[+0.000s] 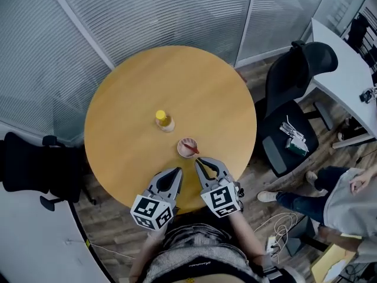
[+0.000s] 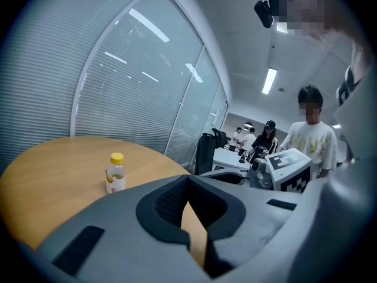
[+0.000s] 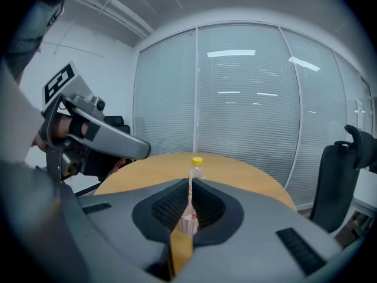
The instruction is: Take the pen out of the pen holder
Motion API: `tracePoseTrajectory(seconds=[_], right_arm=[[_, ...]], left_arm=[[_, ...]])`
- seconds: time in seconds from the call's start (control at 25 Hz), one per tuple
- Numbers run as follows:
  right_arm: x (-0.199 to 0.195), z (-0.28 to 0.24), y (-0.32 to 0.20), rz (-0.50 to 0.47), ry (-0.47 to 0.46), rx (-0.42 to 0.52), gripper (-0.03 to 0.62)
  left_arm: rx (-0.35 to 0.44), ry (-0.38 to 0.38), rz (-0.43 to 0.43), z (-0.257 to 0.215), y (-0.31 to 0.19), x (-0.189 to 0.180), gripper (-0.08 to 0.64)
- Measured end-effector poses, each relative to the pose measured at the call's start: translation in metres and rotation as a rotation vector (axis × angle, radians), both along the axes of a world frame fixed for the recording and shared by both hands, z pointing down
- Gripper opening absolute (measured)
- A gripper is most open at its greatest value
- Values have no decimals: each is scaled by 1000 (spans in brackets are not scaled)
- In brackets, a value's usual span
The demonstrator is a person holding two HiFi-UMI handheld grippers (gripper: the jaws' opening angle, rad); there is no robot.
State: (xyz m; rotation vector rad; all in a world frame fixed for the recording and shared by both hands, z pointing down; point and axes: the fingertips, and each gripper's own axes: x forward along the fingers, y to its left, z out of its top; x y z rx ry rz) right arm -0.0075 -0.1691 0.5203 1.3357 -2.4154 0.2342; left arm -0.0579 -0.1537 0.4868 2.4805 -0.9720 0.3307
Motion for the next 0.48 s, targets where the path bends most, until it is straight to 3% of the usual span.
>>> tracePoseTrajectory(seconds=[0.48], right_arm=[[8,51,-19,-116,52,-71,29]], left_arm=[[-54,-32,-119,24,0,1,5]])
